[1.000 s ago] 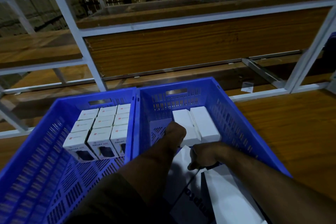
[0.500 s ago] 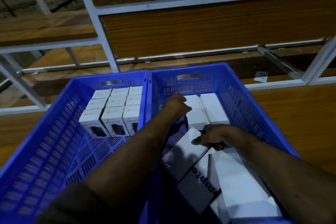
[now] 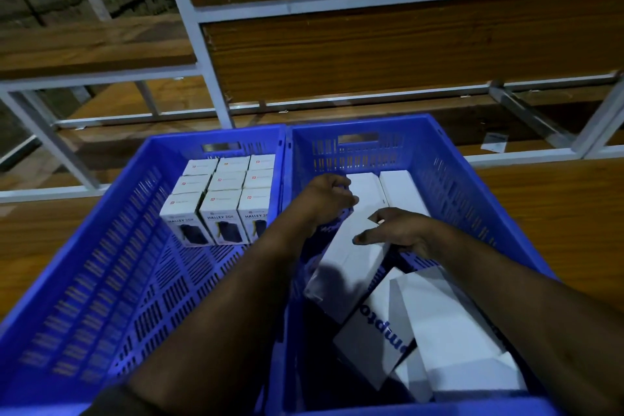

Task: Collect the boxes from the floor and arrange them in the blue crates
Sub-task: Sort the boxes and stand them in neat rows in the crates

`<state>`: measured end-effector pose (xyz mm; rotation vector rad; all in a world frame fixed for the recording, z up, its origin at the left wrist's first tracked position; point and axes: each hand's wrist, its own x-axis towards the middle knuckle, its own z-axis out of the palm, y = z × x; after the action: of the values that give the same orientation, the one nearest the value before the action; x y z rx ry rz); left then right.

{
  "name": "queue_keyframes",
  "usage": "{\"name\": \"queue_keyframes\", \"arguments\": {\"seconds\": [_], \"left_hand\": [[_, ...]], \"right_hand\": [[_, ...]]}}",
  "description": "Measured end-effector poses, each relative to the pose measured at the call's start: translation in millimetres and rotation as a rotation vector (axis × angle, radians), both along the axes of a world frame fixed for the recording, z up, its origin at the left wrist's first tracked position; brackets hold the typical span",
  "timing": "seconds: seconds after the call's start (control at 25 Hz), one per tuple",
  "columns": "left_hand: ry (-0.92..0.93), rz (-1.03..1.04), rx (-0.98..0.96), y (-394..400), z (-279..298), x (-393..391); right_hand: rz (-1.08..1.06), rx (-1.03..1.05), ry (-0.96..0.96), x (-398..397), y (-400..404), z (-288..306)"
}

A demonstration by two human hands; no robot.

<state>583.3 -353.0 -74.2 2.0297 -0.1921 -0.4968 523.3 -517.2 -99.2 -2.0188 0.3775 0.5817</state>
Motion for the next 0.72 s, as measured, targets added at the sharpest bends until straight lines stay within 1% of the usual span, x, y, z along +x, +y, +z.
{"name": "queue_keyframes", "arguments": {"seconds": [0.04, 0.12, 0.2, 0.28, 0.44, 0.52, 0.6, 0.64, 0.72], "left_hand": [[0.017, 0.004, -0.045, 0.0, 0.3, -1.1], [0.049, 0.010, -0.112, -1.0, -0.6, -0.2], [0.065, 0.007, -0.128, -0.9, 0.8, -0.3], [0.122, 0.004, -0.168, -1.0, 3.5, -1.1], [0.109, -0.037, -0.120, -1.6, 10.4, -6.8], [0.166, 0.002, -0.188, -3.7, 11.1, -5.3], [0.290, 0.104, -0.331, -3.3, 14.4, -5.6], [0.347, 0.106, -0.389, -2.2, 16.7, -5.8], [0.450, 0.017, -0.474, 2.1, 20.8, -7.4]], "right_hand": [[-0.011, 0.029, -0.011, -0.7, 0.1, 1.8], [-0.082, 0.121, -0.093, 1.7, 0.4, 6.3], [-0.219, 0.270, -0.200, 7.4, -2.3, 14.6], [-0.341, 0.438, -0.297, 13.0, -8.1, 22.9], [-0.530, 0.650, -0.445, 17.8, -19.6, 35.8], [-0.538, 0.765, -0.451, 15.8, -20.0, 42.8], [-0.495, 0.841, -0.434, 13.0, -17.8, 49.1], [-0.475, 0.845, -0.444, 13.0, -17.3, 49.8], [-0.461, 0.832, -0.470, 12.4, -15.7, 50.1]]}}
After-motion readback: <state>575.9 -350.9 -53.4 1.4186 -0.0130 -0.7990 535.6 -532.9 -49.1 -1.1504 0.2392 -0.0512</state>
